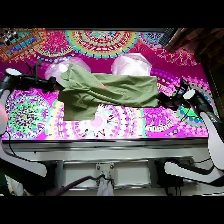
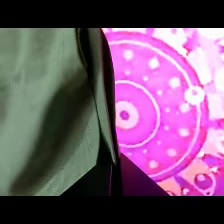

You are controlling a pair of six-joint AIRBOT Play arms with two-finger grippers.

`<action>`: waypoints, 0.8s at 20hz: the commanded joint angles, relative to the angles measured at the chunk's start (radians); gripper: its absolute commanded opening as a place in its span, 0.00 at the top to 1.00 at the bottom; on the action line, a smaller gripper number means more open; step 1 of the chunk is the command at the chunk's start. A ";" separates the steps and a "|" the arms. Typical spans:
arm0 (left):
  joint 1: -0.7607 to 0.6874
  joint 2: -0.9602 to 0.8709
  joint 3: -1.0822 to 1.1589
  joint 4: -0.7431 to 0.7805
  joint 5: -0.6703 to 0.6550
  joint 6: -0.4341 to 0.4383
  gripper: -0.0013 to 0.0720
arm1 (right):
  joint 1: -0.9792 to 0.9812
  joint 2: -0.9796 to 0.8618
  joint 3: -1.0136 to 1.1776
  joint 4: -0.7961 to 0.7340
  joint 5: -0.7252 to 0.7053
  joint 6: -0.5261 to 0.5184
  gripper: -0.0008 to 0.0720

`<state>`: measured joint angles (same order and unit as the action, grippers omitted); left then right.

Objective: Fold the clothes and pants, and hang the long-sleeved shirts on hangers.

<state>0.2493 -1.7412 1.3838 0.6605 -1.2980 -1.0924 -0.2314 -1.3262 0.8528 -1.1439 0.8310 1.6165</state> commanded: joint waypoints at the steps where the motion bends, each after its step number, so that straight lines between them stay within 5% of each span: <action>1: 0.025 0.119 0.001 -0.160 -0.011 0.011 0.98 | 0.001 0.134 0.003 0.064 0.023 -0.039 0.96; 6: 0.075 0.433 0.002 -0.462 0.011 0.071 0.98 | 0.001 0.455 0.101 0.267 0.052 -0.068 0.96; 9: 0.143 0.687 0.002 -0.641 0.124 0.091 0.98 | 0.001 0.644 0.265 0.243 -0.010 -0.066 0.96; 13: 0.262 0.991 0.005 -0.669 0.394 0.091 0.98 | 0.001 0.800 0.494 0.005 -0.145 0.018 0.96; 16: 0.277 1.082 0.005 -0.561 0.569 0.090 0.98 | 0.001 0.808 0.624 -0.268 -0.084 0.139 0.96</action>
<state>0.4938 -0.7780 1.3888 0.0422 -0.9314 -1.0027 -0.2310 -0.5617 1.3506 -1.1610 0.7391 1.6474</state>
